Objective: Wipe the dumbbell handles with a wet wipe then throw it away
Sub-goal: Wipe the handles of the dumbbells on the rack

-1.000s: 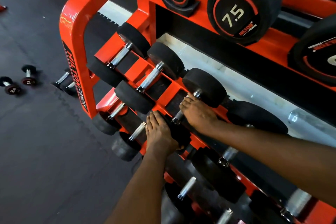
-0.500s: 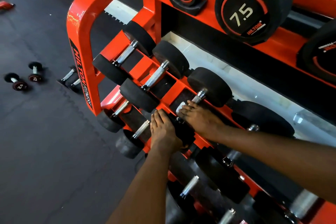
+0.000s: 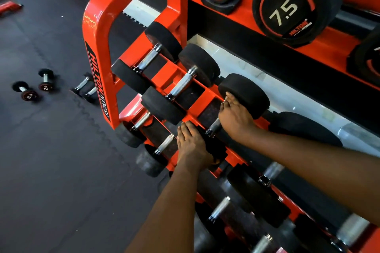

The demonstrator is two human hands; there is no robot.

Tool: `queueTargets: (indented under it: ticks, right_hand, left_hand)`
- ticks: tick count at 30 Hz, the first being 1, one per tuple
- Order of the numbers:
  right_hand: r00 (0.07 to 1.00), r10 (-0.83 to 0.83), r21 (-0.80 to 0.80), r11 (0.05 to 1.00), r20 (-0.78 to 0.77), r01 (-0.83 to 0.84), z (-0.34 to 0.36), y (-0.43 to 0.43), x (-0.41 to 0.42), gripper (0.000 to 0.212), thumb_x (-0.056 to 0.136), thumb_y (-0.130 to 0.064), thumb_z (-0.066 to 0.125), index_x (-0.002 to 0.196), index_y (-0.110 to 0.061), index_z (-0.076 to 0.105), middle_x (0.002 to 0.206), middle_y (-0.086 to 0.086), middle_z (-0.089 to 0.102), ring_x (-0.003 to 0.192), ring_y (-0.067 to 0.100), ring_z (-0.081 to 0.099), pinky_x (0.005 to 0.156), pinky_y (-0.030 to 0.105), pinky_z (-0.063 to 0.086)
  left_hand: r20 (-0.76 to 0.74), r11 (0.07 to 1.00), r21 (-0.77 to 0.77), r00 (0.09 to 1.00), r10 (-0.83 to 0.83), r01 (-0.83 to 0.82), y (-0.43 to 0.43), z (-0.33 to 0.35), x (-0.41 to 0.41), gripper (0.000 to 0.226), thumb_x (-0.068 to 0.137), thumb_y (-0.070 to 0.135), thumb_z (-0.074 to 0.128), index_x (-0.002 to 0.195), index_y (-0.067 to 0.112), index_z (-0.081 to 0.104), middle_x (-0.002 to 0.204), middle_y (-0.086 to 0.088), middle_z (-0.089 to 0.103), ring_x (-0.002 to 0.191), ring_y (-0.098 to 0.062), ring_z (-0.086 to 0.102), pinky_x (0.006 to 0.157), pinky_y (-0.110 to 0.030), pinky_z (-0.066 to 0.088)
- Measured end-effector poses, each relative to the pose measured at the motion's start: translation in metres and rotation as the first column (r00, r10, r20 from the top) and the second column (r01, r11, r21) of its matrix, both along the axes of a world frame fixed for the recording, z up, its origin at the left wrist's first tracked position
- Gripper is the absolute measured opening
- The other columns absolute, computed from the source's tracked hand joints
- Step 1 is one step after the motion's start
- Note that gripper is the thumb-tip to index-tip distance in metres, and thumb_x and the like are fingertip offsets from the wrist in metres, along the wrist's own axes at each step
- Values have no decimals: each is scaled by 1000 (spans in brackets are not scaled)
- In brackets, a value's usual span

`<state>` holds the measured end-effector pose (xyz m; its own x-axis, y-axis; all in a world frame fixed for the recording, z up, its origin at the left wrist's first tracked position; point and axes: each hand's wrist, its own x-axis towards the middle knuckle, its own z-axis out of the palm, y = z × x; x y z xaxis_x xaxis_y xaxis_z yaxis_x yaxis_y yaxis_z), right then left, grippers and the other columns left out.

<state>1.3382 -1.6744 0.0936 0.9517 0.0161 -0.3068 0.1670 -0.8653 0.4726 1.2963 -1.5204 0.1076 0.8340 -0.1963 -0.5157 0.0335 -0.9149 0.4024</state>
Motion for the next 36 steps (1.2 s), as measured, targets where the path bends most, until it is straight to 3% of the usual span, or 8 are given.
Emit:
queueTargets:
  ticks: [8, 13, 18, 22, 26, 29, 32, 36]
  right_hand:
    - [995, 69, -120, 990, -75, -78, 15, 5, -29, 50, 101, -22, 36, 145, 1, 38, 155, 26, 29, 148, 38, 18, 122, 46, -1]
    - [993, 15, 147, 989, -115, 2, 26, 5, 16, 27, 93, -16, 52, 114, -14, 68, 115, 8, 67, 116, 26, 59, 116, 40, 29]
    - [987, 147, 122, 983, -62, -139, 24, 6, -4, 25, 92, -17, 49, 109, -13, 68, 109, 8, 67, 109, 27, 58, 103, 38, 40]
    - [963, 149, 449, 893, -226, -32, 27, 9, 8, 18, 88, -11, 52, 101, -9, 65, 104, 15, 67, 102, 33, 63, 86, 39, 50]
    - [950, 285, 487, 852, -130, -189, 0, 18, -14, 38, 88, -9, 40, 115, -13, 65, 114, 9, 67, 113, 26, 59, 115, 34, 25]
    - [997, 73, 589, 804, 33, -78, -3, 10, -27, 52, 89, -8, 31, 133, -17, 57, 137, 1, 57, 137, 18, 41, 122, 31, 9]
    - [903, -428, 846, 494, 35, 201, -4, 20, -50, 55, 86, 4, 42, 133, -19, 61, 144, 2, 53, 140, 20, 38, 115, 27, 24]
    - [305, -892, 934, -271, -335, 231, -18, 31, -67, 39, 87, 4, 51, 115, -12, 72, 114, 11, 71, 110, 32, 63, 91, 34, 50]
  left_hand:
    - [-206, 990, 48, 971, -118, 130, 6, 13, 17, 130, 87, 36, 77, 151, 0, -30, 161, -21, -31, 151, -35, -25, 126, -44, -4]
    - [-193, 989, 59, 974, -119, 132, 6, 14, 18, 131, 86, 37, 78, 150, 0, -30, 162, -21, -30, 151, -35, -25, 126, -44, -2]
    - [-196, 984, 68, 969, -147, 163, 6, 12, 17, 131, 86, 36, 79, 150, -2, -29, 161, -23, -30, 151, -36, -24, 126, -44, -4]
    - [-221, 985, 56, 964, -148, 164, 9, 14, 19, 131, 87, 34, 78, 149, 0, -31, 161, -21, -32, 151, -35, -26, 126, -44, -2]
    - [-247, 981, 79, 957, -151, 175, 8, 15, 21, 127, 87, 39, 77, 153, -3, -24, 161, -24, -29, 152, -37, -21, 126, -44, 3]
    - [-270, 973, 99, 947, -174, 207, 8, 16, 24, 125, 89, 39, 74, 152, -3, -25, 159, -26, -33, 151, -38, -22, 126, -45, 3]
    - [-302, 972, 79, 934, -189, 222, 12, 14, 26, 118, 93, 38, 69, 153, -3, -23, 161, -30, -23, 152, -42, -15, 126, -48, 5]
    - [-308, 968, 71, 928, -209, 242, 12, 22, 29, 117, 96, 39, 65, 149, -1, -32, 159, -24, -33, 150, -38, -24, 125, -47, -1]
